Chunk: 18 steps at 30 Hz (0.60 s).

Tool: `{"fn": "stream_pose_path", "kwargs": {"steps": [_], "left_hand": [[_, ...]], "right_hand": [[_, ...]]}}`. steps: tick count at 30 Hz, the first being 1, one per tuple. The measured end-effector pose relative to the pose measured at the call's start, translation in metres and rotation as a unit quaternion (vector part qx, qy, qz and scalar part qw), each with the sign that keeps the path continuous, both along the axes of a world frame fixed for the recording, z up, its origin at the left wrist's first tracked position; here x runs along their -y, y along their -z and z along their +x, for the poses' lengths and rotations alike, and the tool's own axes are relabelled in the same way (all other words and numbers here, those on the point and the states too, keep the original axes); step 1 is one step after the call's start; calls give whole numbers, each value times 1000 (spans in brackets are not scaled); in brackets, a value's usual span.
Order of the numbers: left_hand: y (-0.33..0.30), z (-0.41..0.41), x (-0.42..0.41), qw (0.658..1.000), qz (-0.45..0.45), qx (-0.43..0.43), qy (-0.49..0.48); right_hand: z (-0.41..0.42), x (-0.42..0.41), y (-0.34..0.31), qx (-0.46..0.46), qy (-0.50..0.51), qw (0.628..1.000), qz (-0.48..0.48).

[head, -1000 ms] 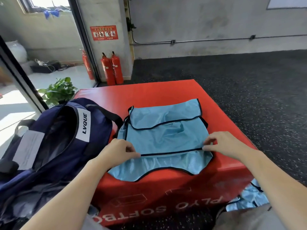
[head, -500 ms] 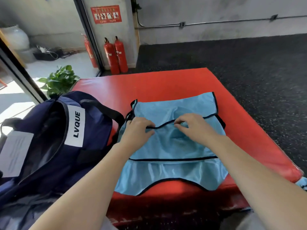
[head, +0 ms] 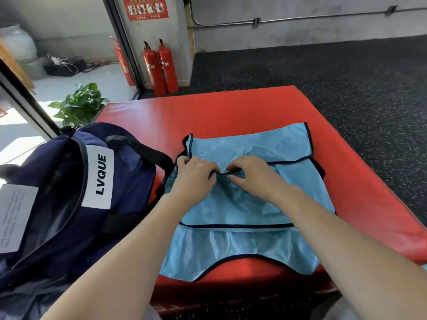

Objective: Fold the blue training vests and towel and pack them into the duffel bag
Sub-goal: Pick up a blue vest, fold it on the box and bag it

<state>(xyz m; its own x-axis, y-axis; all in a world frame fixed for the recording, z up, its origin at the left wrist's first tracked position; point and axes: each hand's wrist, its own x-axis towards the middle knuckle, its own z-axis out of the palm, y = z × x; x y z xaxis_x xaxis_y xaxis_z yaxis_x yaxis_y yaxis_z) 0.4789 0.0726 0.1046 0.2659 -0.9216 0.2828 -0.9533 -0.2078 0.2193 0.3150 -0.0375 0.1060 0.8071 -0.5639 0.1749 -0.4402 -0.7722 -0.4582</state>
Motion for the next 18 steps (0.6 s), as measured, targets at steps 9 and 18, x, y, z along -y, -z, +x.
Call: {"fn": "stream_pose_path", "kwargs": {"steps": [9, 18], "left_hand": [[-10, -1, -23, 993, -97, -64, 30], [-25, 0, -59, 978, -108, -173, 50]], "right_hand": [[2, -10, -7, 45, 60, 996, -57], [-29, -7, -16, 66, 67, 995, -46]]}}
